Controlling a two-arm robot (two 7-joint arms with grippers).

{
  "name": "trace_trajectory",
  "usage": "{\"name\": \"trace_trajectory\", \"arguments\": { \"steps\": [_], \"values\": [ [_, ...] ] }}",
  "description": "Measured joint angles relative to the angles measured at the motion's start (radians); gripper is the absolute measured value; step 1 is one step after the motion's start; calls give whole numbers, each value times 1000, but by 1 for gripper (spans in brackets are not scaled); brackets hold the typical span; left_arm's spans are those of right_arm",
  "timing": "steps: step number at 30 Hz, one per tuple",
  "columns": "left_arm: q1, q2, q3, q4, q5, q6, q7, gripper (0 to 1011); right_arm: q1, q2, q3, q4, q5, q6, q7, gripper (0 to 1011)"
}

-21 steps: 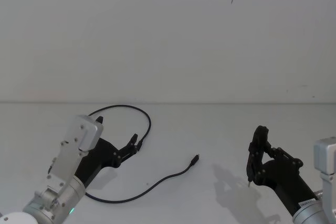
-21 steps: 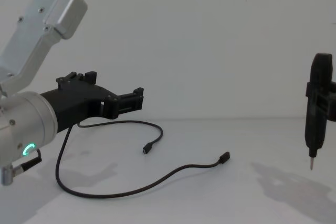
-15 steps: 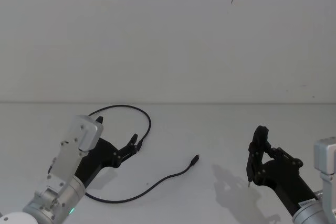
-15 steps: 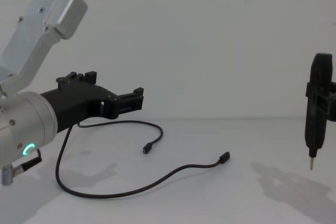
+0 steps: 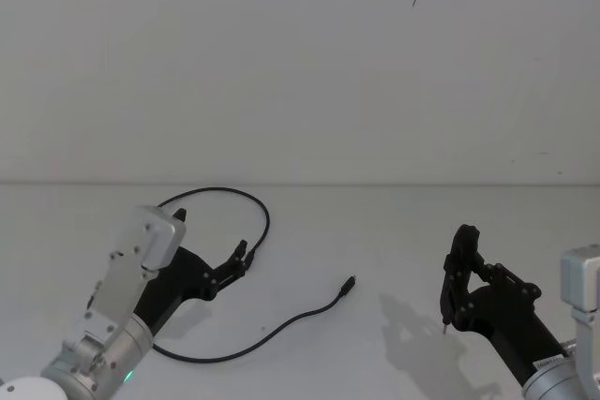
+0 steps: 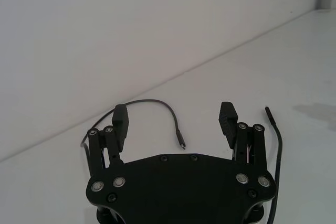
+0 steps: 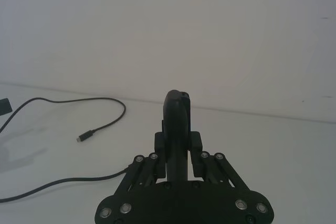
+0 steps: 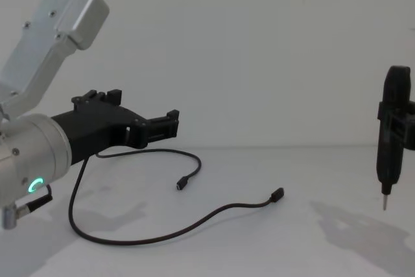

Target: Pick up the data cable with the one hand.

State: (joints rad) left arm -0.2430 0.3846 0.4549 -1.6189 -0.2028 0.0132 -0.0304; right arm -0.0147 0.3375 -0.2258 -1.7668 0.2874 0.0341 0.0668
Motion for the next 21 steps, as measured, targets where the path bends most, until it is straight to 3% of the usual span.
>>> {"name": "trace_trajectory", "arguments": {
  "steps": [7,21],
  "values": [
    [-17,10,5,20,-19,-1,-56,1001,0,0,0,0,0,0,0,269],
    [-75,38,35,93,-91,36,-265,1001,0,0,0,0,0,0,0,269]
  ]
}}
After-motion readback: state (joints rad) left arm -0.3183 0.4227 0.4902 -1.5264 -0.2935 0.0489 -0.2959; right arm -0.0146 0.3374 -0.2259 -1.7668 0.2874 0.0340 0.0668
